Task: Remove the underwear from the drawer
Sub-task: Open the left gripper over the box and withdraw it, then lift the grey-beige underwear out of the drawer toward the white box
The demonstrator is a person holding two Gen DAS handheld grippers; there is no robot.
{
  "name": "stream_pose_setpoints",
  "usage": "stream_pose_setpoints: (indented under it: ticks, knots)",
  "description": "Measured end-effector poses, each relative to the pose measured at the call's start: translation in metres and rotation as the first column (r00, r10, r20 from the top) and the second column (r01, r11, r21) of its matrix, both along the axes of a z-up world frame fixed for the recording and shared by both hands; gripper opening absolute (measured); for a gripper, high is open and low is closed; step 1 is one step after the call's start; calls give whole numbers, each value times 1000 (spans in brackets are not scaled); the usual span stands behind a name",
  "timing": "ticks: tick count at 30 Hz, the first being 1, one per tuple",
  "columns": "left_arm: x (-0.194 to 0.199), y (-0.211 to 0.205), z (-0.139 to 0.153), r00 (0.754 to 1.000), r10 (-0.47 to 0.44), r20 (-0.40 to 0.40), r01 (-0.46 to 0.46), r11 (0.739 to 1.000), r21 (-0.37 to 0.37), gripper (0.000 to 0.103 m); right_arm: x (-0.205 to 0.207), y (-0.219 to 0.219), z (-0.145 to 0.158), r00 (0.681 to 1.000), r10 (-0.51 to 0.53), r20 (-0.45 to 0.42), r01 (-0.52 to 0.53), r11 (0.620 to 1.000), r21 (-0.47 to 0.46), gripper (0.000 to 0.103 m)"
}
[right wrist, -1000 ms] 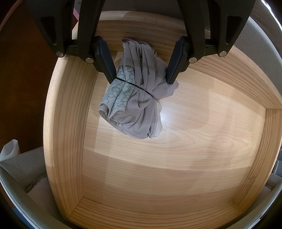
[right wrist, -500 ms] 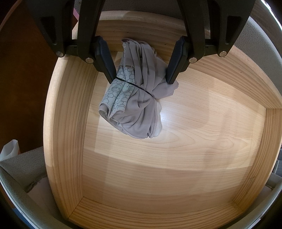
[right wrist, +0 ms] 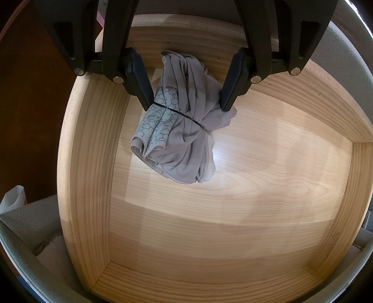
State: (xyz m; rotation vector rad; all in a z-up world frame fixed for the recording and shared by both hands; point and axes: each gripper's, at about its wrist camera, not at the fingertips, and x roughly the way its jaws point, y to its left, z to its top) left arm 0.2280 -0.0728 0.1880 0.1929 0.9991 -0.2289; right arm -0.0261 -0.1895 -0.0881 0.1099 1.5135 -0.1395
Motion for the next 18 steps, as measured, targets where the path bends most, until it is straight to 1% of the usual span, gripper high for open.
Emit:
stream_pose_setpoints:
  ticks: [2,4,7,10,13,15,18]
  knots:
    - [-13,12,10,1000,10,13,-10,1000,-8,64,0,0,0,1000,0,-1,0,1000,0,55]
    - [-32,30,20,998,26,50,-25,1000,-3,64,-1,-1,1,1000,1,-1,-1,1000,-1,55]
    - [-56,56,30,991,55,119,-60,998,36,64,0,-2,1,1000,1,-2,-1,1000,-2,55]
    - [-78,80,31,984,80,161,-90,994,57,64,0,-1,1,1000,1,-3,-1,1000,-2,55]
    - [-98,106,20,976,110,187,-124,990,64,64,2,-1,2,1000,3,-5,-3,1000,-3,55]
    - [-110,120,6,977,128,171,-139,989,54,64,2,-2,3,1000,3,-6,-3,1000,-3,55]
    - [-125,134,-24,981,155,118,-160,987,29,64,2,-3,4,1000,4,-7,-4,1000,-4,56]
